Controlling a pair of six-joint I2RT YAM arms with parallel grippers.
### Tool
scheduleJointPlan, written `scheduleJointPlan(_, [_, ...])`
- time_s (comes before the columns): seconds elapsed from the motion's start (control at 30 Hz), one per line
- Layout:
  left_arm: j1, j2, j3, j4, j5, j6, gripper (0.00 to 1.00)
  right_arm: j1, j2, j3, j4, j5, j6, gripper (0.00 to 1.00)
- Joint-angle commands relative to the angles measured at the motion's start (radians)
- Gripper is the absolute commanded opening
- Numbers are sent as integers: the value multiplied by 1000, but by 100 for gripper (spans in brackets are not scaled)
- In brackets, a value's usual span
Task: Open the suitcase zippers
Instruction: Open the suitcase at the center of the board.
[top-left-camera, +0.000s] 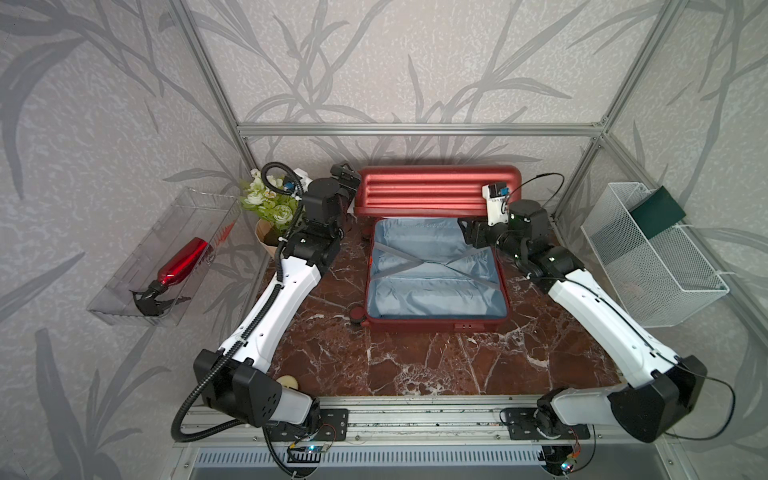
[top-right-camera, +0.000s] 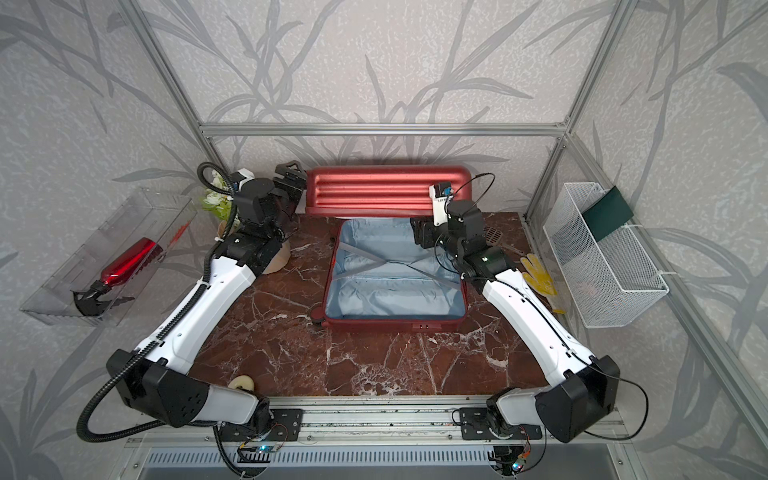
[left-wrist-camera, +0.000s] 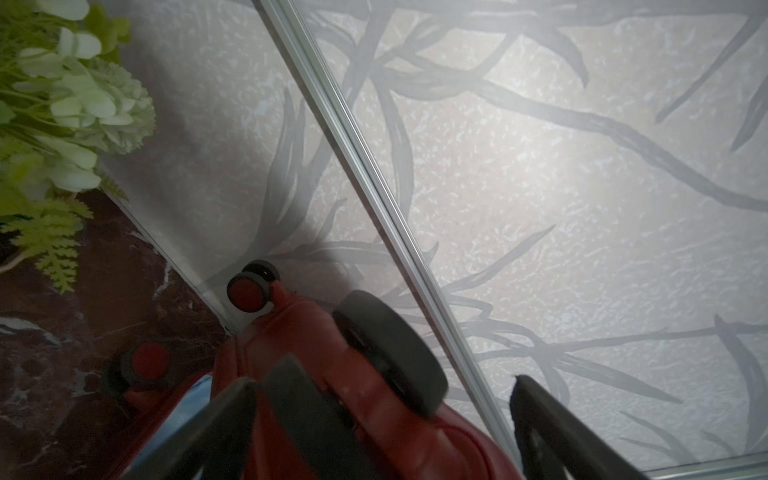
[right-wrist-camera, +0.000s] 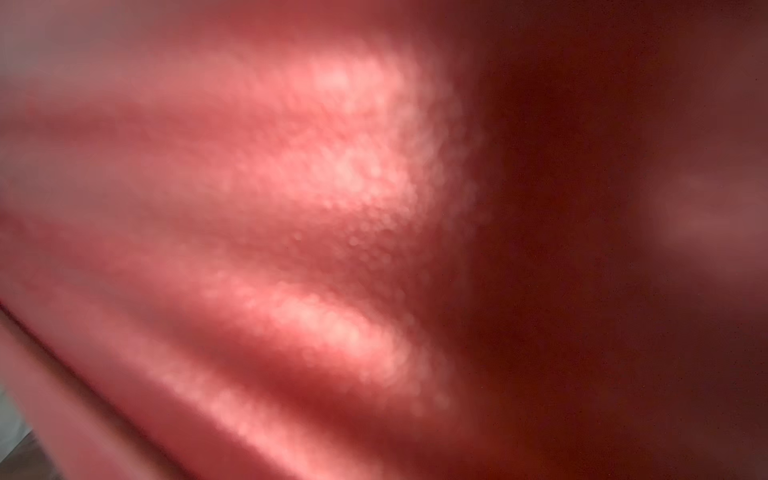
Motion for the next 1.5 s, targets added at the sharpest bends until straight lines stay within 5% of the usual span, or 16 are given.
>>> scheduleJointPlan(0.0, [7, -92, -1, -15, -94, 154, 99, -10, 121, 122, 184, 92, -72, 69])
scheduleJointPlan(0.17, [7, -161, 14, -121, -153, 282, 99, -37, 354, 356, 209, 72, -64, 71])
scheduleJointPlan(0.4, [7, -249, -79, -216, -44, 328, 99, -115, 683, 797, 1, 8, -13, 74])
scheduleJointPlan(0.6, [7, -286, -150, -256, 65, 447, 99, -150, 822, 1010, -60, -47, 16, 77])
scheduleJointPlan(0.93, [10, -249, -149, -362, 230, 514, 99, -204, 899, 1126, 87, -187, 91, 88])
scheduleJointPlan(1.17, [24, -245, -162, -390, 277, 533, 99, -222, 1214, 1551, 209, -150, 197, 95])
scheduleJointPlan(1.27, [30, -246, -168, -387, 279, 554, 99, -226, 1188, 1511, 221, -207, 201, 96])
scheduleJointPlan(1.37, [34, -242, -168, -384, 270, 586, 99, -202, 1051, 1327, 235, -294, 98, 99])
scheduleJointPlan(1.47, [38, -228, -157, -386, 282, 618, 99, -181, 864, 1103, 224, -250, 35, 99])
